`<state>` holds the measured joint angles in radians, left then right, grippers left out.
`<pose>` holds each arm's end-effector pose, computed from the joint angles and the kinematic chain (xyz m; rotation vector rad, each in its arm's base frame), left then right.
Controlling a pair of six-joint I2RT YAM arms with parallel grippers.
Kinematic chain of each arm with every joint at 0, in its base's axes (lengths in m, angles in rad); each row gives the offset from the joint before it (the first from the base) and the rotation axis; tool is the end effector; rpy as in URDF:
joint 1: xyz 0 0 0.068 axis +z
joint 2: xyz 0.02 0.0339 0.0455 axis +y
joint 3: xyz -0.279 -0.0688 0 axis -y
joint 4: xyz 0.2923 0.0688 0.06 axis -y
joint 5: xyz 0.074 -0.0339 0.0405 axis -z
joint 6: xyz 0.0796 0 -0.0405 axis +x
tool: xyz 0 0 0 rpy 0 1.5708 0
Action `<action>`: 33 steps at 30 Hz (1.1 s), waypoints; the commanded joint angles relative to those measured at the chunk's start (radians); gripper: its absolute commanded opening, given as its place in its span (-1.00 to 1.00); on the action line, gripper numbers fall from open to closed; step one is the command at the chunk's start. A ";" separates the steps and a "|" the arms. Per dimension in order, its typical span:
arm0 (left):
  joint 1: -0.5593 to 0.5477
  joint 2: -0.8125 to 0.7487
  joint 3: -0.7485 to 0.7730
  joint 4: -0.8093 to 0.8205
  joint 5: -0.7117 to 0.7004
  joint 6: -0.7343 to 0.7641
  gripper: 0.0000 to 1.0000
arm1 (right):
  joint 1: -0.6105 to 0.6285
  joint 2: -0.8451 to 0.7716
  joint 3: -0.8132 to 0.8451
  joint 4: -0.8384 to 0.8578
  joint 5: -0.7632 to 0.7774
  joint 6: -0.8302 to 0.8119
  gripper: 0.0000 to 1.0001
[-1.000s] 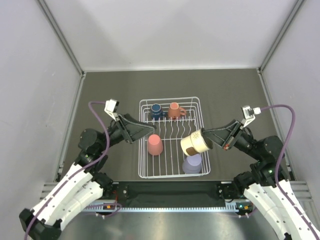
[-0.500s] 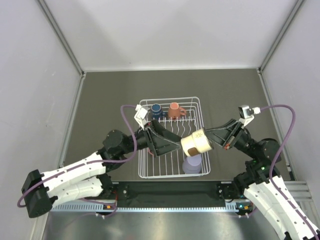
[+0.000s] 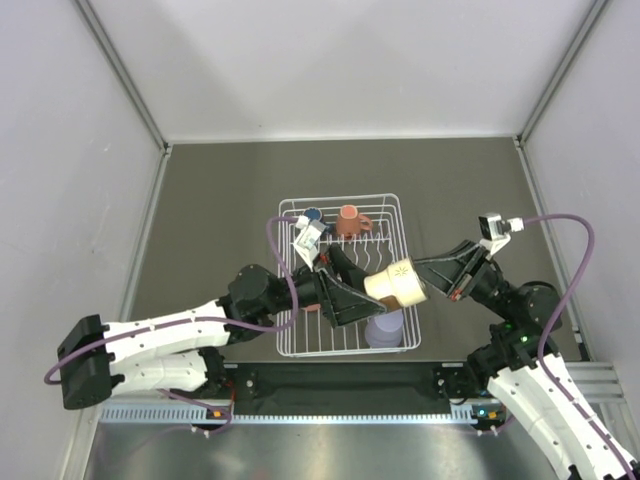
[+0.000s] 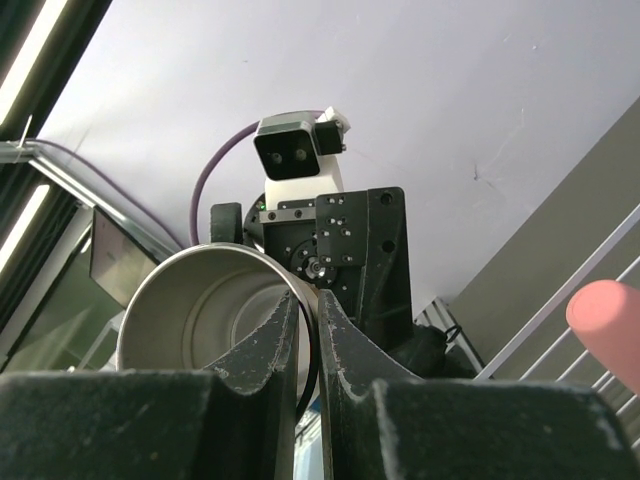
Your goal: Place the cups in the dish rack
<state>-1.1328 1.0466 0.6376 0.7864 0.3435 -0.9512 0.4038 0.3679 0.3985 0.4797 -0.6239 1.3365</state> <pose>0.1076 -0.2929 0.3487 0.5000 1.4098 -1.9689 0.1389 0.1099 0.3505 -0.0505 1.3819 1.8318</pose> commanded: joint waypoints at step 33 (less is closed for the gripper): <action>-0.028 -0.179 0.175 -0.520 -0.173 0.077 -1.00 | 0.003 -0.061 0.265 -0.816 0.231 -0.474 0.72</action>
<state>-1.1561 0.9676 0.7193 0.4969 0.2413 -0.9131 0.4038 0.3084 0.5602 -0.0662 -0.4999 1.0416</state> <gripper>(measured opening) 0.745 0.833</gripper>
